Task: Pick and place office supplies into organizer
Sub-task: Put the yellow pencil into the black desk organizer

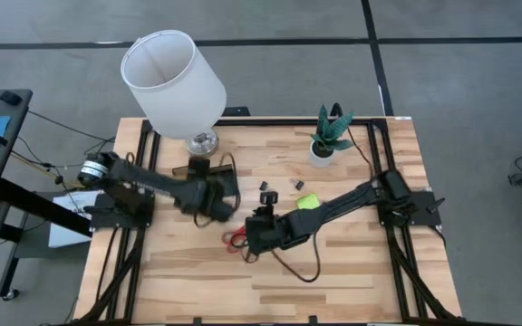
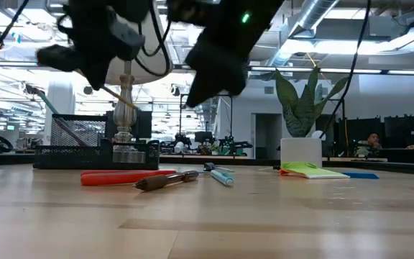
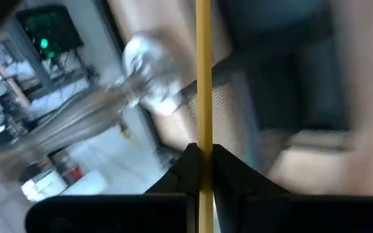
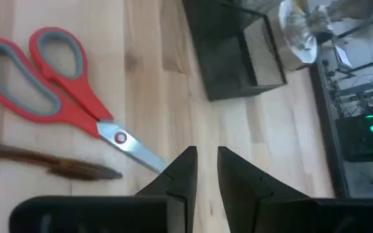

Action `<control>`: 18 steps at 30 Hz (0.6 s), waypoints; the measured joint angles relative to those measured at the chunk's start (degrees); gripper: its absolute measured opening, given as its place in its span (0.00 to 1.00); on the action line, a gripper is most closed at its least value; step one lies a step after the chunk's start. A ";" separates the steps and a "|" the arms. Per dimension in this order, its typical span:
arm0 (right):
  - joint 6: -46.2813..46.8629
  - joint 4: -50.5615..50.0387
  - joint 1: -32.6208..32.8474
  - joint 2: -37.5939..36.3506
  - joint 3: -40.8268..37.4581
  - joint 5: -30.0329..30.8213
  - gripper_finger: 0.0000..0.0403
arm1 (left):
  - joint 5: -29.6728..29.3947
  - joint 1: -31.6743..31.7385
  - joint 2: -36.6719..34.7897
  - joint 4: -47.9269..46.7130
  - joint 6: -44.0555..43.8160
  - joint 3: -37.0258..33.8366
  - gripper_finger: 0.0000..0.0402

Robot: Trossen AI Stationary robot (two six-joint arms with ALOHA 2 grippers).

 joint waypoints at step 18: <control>9.11 -9.42 0.28 0.89 -0.09 0.44 0.14 | -1.78 9.44 -13.38 -0.18 13.43 -2.02 0.01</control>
